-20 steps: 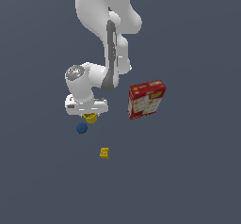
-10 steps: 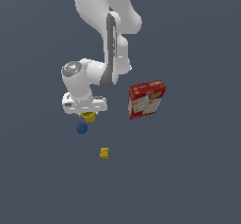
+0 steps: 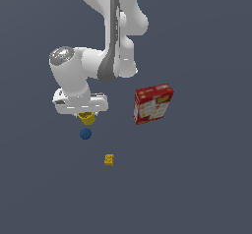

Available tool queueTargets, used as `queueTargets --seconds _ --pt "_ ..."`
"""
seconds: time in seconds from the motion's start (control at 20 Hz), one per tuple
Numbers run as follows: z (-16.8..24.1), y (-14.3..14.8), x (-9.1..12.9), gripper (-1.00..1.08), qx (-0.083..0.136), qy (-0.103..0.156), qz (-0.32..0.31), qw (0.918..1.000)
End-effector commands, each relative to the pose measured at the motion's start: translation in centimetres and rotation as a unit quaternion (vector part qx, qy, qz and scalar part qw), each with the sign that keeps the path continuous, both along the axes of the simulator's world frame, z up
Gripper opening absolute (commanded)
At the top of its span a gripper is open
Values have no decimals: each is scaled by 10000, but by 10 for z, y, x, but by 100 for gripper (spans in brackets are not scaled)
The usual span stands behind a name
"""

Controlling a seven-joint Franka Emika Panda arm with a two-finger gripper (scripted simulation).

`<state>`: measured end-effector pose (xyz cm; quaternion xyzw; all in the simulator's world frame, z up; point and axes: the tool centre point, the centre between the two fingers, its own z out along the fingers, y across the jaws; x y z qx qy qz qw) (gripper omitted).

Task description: Pick up a designated object from a clutter of objects.

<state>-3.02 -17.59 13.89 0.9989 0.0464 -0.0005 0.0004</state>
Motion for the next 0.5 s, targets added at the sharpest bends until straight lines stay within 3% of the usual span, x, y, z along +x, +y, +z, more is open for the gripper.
queueTargets --seconds 0.0,0.45 --pt "24 -3 8 -100 -3 -6 -1 10000" --pt "109 -13 38 -100 -6 -4 -2 10000"
